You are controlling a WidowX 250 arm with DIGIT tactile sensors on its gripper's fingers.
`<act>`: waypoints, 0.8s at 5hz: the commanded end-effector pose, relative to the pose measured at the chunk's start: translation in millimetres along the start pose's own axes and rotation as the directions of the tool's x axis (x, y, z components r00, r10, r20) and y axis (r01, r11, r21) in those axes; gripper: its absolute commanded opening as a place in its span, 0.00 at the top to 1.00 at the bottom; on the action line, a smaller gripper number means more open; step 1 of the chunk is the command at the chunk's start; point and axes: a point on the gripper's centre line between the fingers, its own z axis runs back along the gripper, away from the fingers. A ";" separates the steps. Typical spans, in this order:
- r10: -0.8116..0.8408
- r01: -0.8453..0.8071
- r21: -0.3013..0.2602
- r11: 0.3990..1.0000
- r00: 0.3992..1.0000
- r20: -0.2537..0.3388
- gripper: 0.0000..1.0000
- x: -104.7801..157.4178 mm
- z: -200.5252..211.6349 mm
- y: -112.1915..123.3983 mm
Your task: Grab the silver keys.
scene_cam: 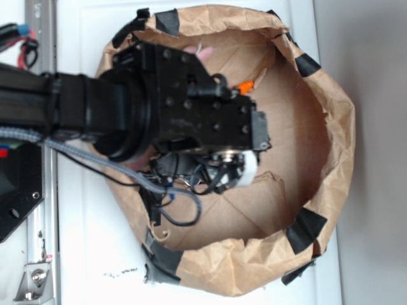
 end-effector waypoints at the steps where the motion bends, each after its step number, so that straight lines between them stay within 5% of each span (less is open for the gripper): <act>1: 0.034 -0.035 0.033 0.999 0.999 0.010 1.00 -1.1 4.8 -6.4; 4: 0.026 -0.027 0.025 0.999 0.999 0.018 1.00 -5.7 6.7 -17.9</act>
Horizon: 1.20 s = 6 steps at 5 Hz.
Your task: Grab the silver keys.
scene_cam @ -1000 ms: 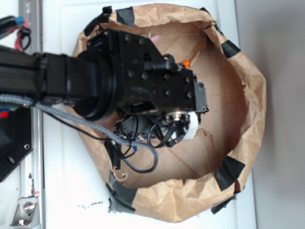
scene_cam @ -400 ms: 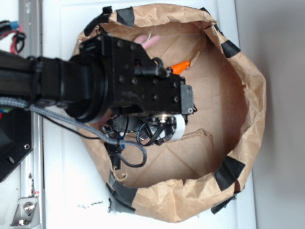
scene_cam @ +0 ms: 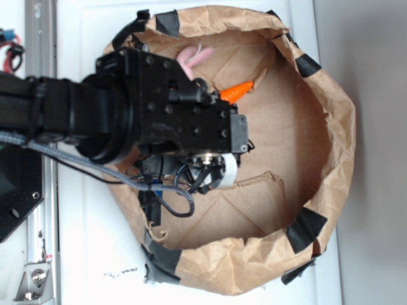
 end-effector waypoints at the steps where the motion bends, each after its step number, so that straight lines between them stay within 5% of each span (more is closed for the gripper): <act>1: 0.015 -0.015 0.039 0.999 1.000 0.024 1.00 -2.6 14.0 -7.3; 4: 0.076 -0.076 0.053 0.996 0.997 0.014 1.00 -4.3 37.2 -10.9; 5: 0.222 -0.221 0.034 0.975 0.975 -0.015 1.00 3.5 86.9 -11.3; 6: 0.324 -0.322 -0.044 0.946 0.943 0.074 1.00 13.1 138.2 -7.3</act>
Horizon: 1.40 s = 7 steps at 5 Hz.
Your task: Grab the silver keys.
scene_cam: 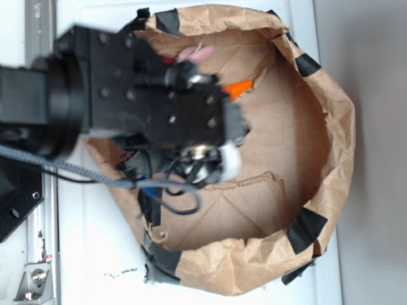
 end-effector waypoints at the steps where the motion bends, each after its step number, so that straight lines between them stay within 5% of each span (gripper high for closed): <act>1: 0.111 -0.102 -0.059 0.993 0.980 0.167 1.00 18.1 110.3 -0.4; 3: 0.146 -0.143 -0.037 0.989 0.985 0.093 1.00 28.7 85.1 2.8; 7: 0.384 -0.390 0.076 0.918 0.920 0.081 1.00 29.2 66.2 16.5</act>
